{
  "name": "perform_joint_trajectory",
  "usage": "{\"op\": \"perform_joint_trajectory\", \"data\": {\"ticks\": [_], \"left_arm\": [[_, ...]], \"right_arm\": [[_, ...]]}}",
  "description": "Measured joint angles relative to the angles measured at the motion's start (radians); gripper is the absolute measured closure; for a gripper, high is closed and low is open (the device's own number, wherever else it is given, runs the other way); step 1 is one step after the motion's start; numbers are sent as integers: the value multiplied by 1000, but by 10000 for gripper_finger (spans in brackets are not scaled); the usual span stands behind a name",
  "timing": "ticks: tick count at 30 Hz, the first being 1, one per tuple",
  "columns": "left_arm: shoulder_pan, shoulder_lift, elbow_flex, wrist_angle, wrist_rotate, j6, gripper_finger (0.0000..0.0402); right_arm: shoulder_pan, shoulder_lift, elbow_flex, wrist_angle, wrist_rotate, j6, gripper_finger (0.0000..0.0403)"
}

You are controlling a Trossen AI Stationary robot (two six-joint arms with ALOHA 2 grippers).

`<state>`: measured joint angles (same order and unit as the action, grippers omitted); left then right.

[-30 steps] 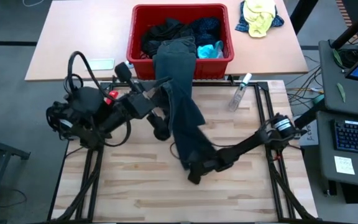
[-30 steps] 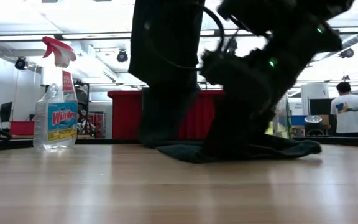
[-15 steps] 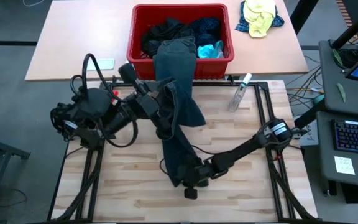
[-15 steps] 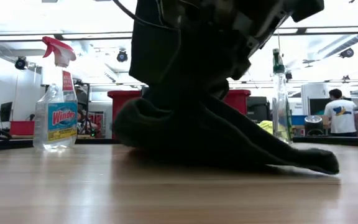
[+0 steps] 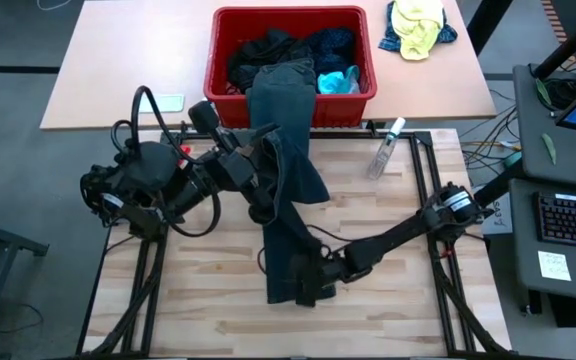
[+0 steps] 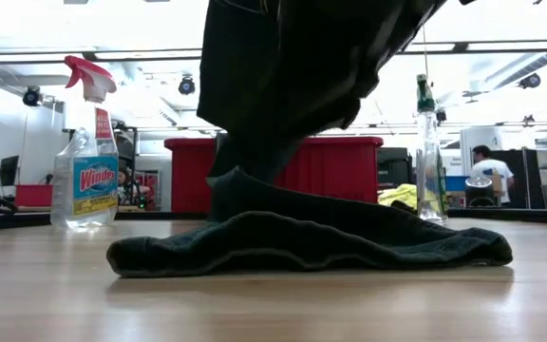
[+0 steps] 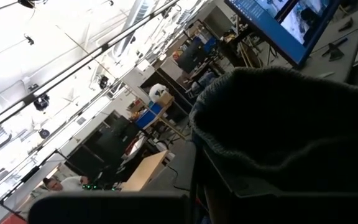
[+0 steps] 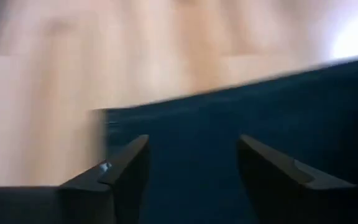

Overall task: Fold Laundry from Bin
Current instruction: Fold the blue pants

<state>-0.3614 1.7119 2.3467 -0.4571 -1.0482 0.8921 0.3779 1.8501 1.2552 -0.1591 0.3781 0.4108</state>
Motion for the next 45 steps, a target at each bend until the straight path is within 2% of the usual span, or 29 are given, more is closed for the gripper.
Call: {"op": "perform_joint_trajectory", "data": {"ticks": [3,8,11,14,17,19,21,24,27,30,34,38,45], "left_arm": [[0,0,0,-3,-19,14,401],[0,-1,0,-2,-27,19,401],[0,-1,0,-2,-27,20,401],[1,-1,0,-2,-27,24,401],[1,-1,0,-2,-46,45,401],[2,-2,0,-2,-70,49,401],[2,-2,0,-2,-83,49,401],[2,-2,0,0,-89,48,401],[2,-2,0,1,-92,44,401],[2,-2,0,1,-93,42,401],[2,-2,0,1,-94,38,401],[2,-2,0,0,-95,38,401],[2,-2,0,-4,-95,41,401]], "right_arm": [[-53,-4,-6,-57,153,28,151],[-164,44,-50,39,174,23,142],[-213,84,-85,102,172,16,161],[-241,90,-112,149,198,11,214],[-242,77,-144,122,287,28,304],[-241,55,-173,75,303,67,366],[-240,32,-204,30,302,152,380],[-241,16,-261,-39,251,316,384],[-239,9,-318,-24,219,452,387],[-223,3,-361,-30,230,529,383],[-205,-54,-380,-44,238,534,361],[-175,-153,-390,-69,199,490,328],[-130,-322,-422,-86,299,405,271]]}}
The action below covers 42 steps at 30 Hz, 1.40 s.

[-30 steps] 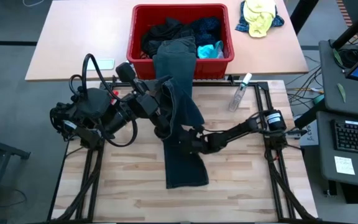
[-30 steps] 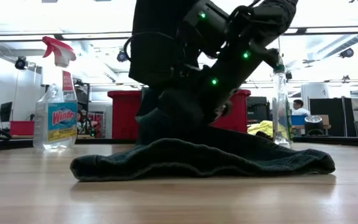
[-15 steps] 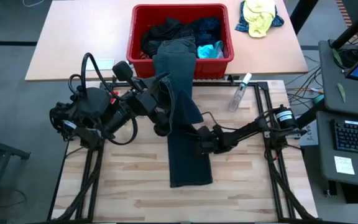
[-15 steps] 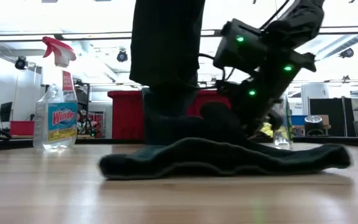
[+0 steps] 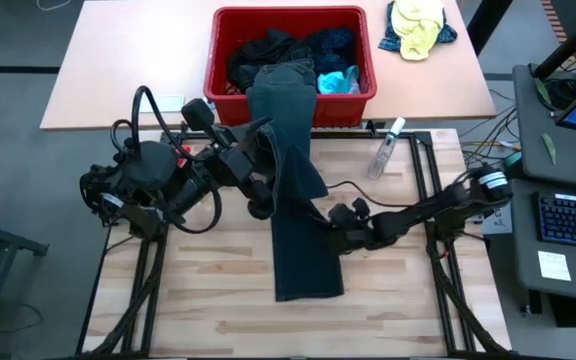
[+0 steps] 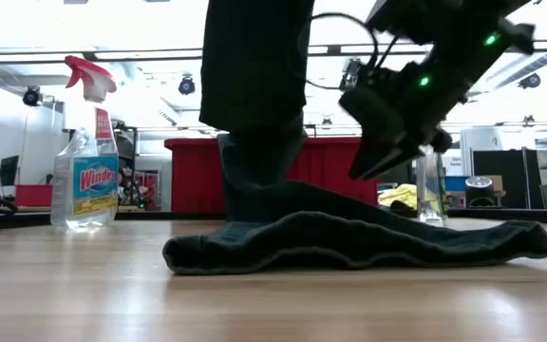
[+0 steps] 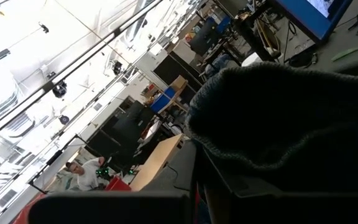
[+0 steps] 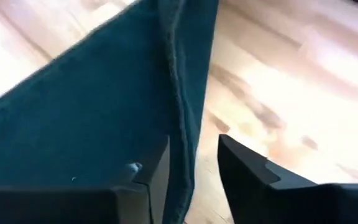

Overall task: Fold Laundry from Bin
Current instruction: Fold the blue pants

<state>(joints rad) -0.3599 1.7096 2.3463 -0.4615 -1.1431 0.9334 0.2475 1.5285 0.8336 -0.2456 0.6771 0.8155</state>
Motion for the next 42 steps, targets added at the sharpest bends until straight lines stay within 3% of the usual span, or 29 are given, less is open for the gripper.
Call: {"op": "perform_joint_trajectory", "data": {"ticks": [4,8,13,19,23,30,37,42], "left_arm": [[0,0,0,-5,0,0,401],[0,0,0,-11,0,0,401],[0,0,0,-11,0,0,401],[0,1,0,-11,0,-3,401],[0,1,0,-11,0,-3,401],[0,1,0,-11,0,-3,401],[0,2,0,-11,0,-4,401],[0,2,0,-23,0,-8,401]], "right_arm": [[42,-29,-33,160,23,-163,254],[51,50,-101,495,-106,-316,265],[36,272,-122,844,-170,-384,319],[36,487,-66,1049,-171,-420,388],[35,554,5,1062,-204,-440,390],[77,633,181,1029,-469,-547,390],[108,611,336,713,-400,-627,390],[106,585,366,611,-389,-647,390]]}}
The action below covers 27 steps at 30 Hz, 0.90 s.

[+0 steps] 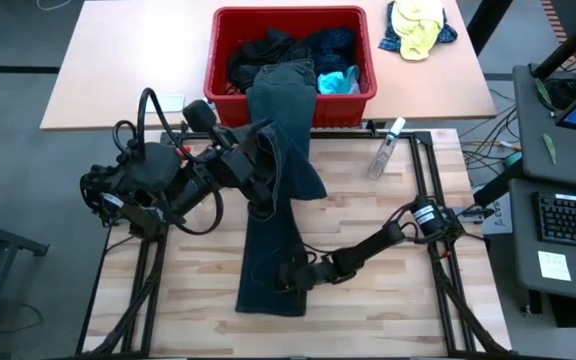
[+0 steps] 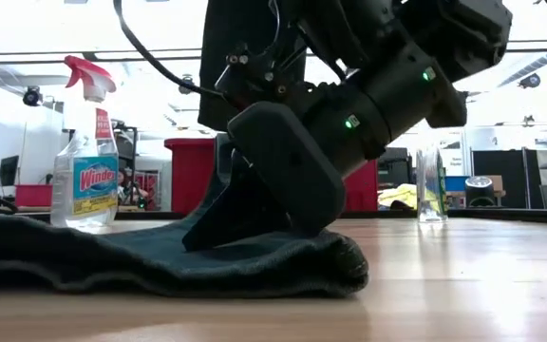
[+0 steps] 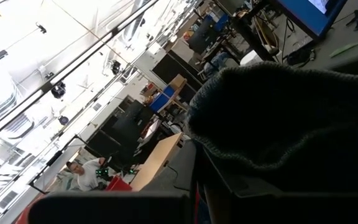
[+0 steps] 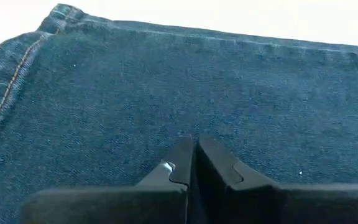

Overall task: Fold Laundry from Bin
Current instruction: Fold the blue pants

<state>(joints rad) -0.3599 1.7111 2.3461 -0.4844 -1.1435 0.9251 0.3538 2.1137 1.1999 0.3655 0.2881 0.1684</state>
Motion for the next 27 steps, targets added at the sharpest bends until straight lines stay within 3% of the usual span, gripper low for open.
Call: {"op": "perform_joint_trajectory", "data": {"ticks": [7,12,22,27], "left_arm": [[0,0,0,-5,-1,-6,401],[-5,0,0,-96,0,-103,401],[-40,7,-2,-537,113,-656,401],[-60,40,-6,-747,115,-899,401]], "right_arm": [[-2,-94,-15,-35,98,-55,390],[-3,-192,-65,-141,196,-62,390],[29,-438,-340,-106,269,87,390],[50,-474,-444,-21,264,138,390]]}}
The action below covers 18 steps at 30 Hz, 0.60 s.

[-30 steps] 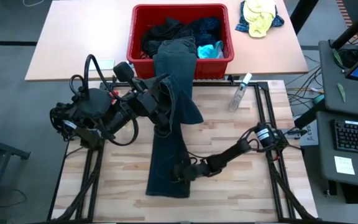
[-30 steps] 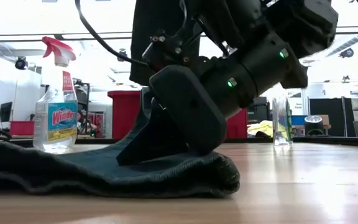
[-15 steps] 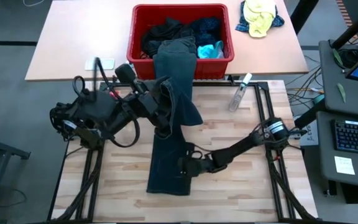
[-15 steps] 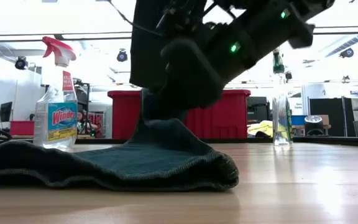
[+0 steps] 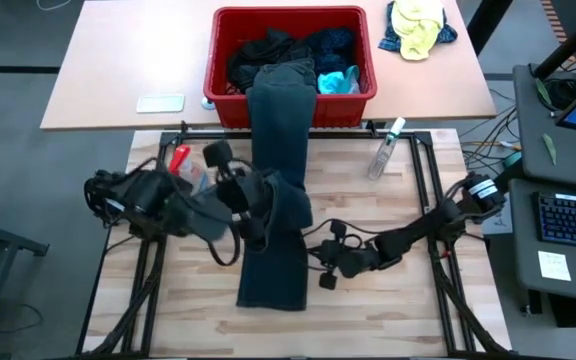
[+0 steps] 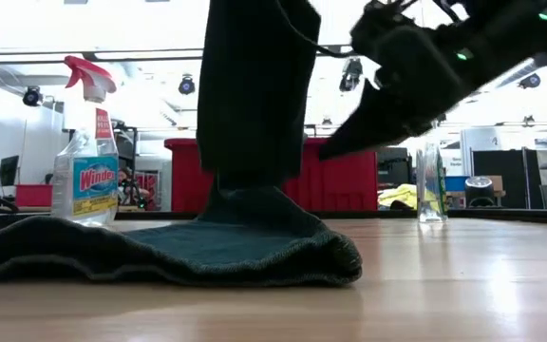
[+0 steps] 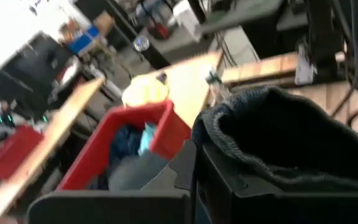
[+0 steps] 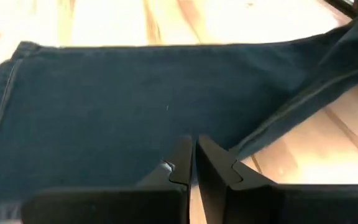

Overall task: Fold Laundry from Bin
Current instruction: Fold the blue pants

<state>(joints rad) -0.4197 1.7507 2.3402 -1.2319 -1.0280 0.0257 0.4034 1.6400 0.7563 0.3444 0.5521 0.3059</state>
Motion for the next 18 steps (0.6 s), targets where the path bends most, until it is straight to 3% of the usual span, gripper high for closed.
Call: {"op": "perform_joint_trajectory", "data": {"ticks": [8,18], "left_arm": [[-72,84,0,-240,1,-302,401],[-154,161,0,-339,49,-554,401]], "right_arm": [[5,-2,-10,28,0,14,390],[7,-2,-10,28,-1,28,390]]}}
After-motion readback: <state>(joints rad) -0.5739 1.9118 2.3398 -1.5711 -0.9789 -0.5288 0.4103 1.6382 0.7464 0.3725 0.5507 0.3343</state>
